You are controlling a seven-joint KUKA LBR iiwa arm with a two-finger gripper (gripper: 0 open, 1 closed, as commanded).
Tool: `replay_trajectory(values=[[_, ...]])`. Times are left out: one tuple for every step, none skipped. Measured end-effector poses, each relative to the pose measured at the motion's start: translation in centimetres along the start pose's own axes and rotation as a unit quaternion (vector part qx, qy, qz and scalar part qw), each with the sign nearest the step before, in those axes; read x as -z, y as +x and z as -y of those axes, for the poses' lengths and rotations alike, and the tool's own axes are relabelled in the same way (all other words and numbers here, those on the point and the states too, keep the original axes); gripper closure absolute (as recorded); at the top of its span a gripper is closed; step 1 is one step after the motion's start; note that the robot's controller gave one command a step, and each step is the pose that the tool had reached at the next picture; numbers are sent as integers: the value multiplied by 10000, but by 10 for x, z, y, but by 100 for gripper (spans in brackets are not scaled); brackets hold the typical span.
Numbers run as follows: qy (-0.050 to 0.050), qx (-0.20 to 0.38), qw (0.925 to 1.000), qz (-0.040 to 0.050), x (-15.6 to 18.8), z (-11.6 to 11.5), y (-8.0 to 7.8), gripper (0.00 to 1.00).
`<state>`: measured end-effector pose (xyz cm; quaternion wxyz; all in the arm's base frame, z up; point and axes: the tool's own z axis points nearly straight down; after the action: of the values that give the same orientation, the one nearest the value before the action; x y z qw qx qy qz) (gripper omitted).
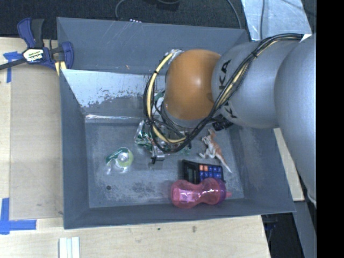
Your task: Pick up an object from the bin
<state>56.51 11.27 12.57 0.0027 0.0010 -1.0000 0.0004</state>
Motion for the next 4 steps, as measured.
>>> replay_trajectory(values=[[-8, -10, 10000, 39, 5, 0, -2, 0], [-7, 9, 10000, 34, -6, 13, -11, 0], [-8, 8, 10000, 59, -30, 27, -22, 0], [-13, -295, 9995, 56, -55, 39, -46, 100]])
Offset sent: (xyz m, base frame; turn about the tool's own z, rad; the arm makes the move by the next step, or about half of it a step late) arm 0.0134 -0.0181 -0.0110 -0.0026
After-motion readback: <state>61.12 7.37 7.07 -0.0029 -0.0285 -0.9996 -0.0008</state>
